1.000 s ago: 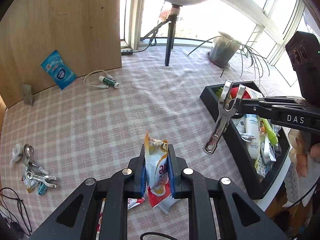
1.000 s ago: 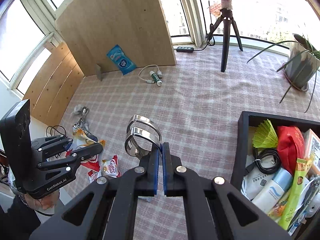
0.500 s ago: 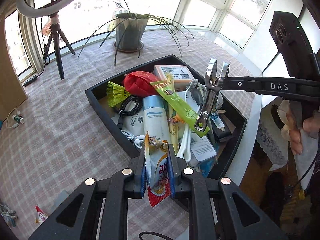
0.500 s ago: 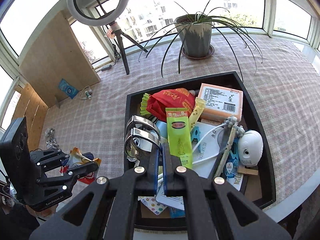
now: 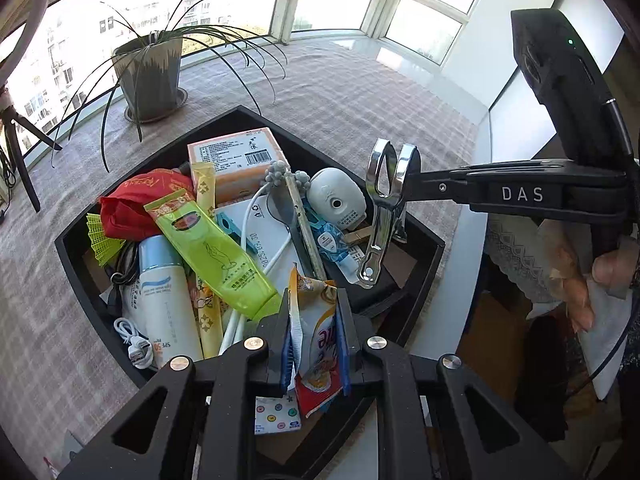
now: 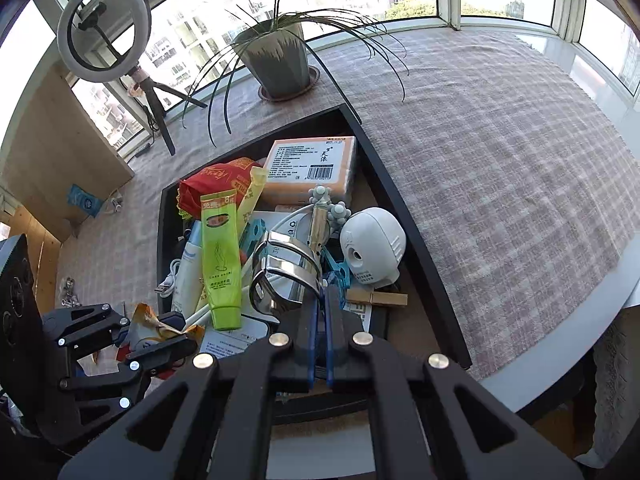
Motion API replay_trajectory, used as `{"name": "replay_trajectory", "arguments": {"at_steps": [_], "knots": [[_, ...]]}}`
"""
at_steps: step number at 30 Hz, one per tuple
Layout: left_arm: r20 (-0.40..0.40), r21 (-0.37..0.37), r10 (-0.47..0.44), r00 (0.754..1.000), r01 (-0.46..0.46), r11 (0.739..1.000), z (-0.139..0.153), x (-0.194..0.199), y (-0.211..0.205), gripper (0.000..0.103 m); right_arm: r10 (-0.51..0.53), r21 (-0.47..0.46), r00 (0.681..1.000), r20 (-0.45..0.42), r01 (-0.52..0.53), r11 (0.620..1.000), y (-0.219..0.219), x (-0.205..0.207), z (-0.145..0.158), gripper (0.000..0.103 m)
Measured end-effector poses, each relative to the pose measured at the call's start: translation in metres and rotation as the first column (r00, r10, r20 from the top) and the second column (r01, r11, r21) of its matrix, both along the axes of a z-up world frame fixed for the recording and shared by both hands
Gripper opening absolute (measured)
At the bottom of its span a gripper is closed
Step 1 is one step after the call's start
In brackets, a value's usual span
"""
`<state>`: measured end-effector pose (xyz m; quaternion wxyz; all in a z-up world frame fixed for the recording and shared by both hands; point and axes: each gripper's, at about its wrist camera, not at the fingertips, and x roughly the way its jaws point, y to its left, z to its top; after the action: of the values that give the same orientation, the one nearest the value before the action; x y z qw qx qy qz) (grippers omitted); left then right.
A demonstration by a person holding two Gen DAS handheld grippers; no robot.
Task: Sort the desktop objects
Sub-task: 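Carry the sachet with the left gripper while the right carries the clip, both into tray, then move both open grippers back over the two coffee-mate sachets on the cloth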
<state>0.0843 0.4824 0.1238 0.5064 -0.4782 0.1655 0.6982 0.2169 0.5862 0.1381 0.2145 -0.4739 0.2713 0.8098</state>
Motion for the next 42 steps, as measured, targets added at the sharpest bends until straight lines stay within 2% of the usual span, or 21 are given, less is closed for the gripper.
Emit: {"name": "replay_trajectory", "arguments": {"at_steps": [1,2,3,4,6,15,20,24,27,30,36,42], "knots": [[0.006,-0.008,0.008,1.0,-0.008,1.0,-0.002,-0.002,0.005,0.024,-0.005,0.001,1.0,0.002,0.005,1.0,0.004,0.0,-0.001,0.005],[0.009,-0.019,0.027,1.0,-0.027,0.999,-0.003,-0.004,0.01,0.039,-0.01,-0.001,1.0,0.003,0.01,1.0,0.006,0.0,-0.002,0.008],[0.012,-0.018,0.045,0.999,-0.045,0.999,-0.004,-0.006,0.012,0.044,-0.014,-0.011,1.0,0.003,0.014,1.0,0.009,0.0,-0.004,0.014],[0.014,-0.008,0.057,0.998,-0.057,0.998,-0.003,-0.008,0.011,0.046,-0.022,-0.022,1.0,0.0,0.022,1.0,0.011,0.001,-0.005,0.018],[0.004,-0.002,0.066,0.998,-0.066,0.998,0.0,-0.009,0.009,0.046,-0.03,-0.025,1.0,-0.006,0.03,0.999,0.012,0.002,-0.003,0.034],[-0.012,-0.027,0.134,0.991,-0.134,0.991,0.002,-0.019,-0.028,0.046,0.005,-0.018,0.999,-0.037,-0.005,1.0,-0.005,-0.009,0.003,0.04],[-0.015,-0.046,0.208,0.978,-0.209,0.977,-0.003,-0.032,-0.072,0.046,0.058,-0.012,0.997,-0.058,-0.059,0.998,-0.033,-0.023,0.003,0.044],[-0.016,-0.074,0.289,0.957,-0.289,0.954,-0.008,-0.048,-0.12,0.048,0.121,-0.001,0.99,-0.07,-0.122,0.993,-0.062,-0.042,0.003,0.051],[-0.028,-0.095,0.367,0.93,-0.368,0.925,-0.013,-0.061,-0.162,0.049,0.177,-0.005,0.982,-0.07,-0.178,0.984,-0.089,-0.059,0.0,0.054],[-0.021,-0.117,0.455,0.89,-0.454,0.883,-0.019,-0.077,-0.207,0.05,0.239,-0.025,0.968,-0.074,-0.242,0.97,-0.118,-0.08,-0.005,0.055],[-0.019,-0.153,0.617,0.786,-0.613,0.776,-0.036,-0.101,-0.298,0.052,0.366,-0.043,0.929,-0.059,-0.369,0.929,-0.183,-0.121,-0.018,0.055],[-0.032,-0.218,0.711,0.703,-0.699,0.681,-0.062,-0.11,-0.373,0.055,0.494,-0.088,0.868,-0.056,-0.497,0.863,-0.245,-0.161,-0.035,0.055]]}}
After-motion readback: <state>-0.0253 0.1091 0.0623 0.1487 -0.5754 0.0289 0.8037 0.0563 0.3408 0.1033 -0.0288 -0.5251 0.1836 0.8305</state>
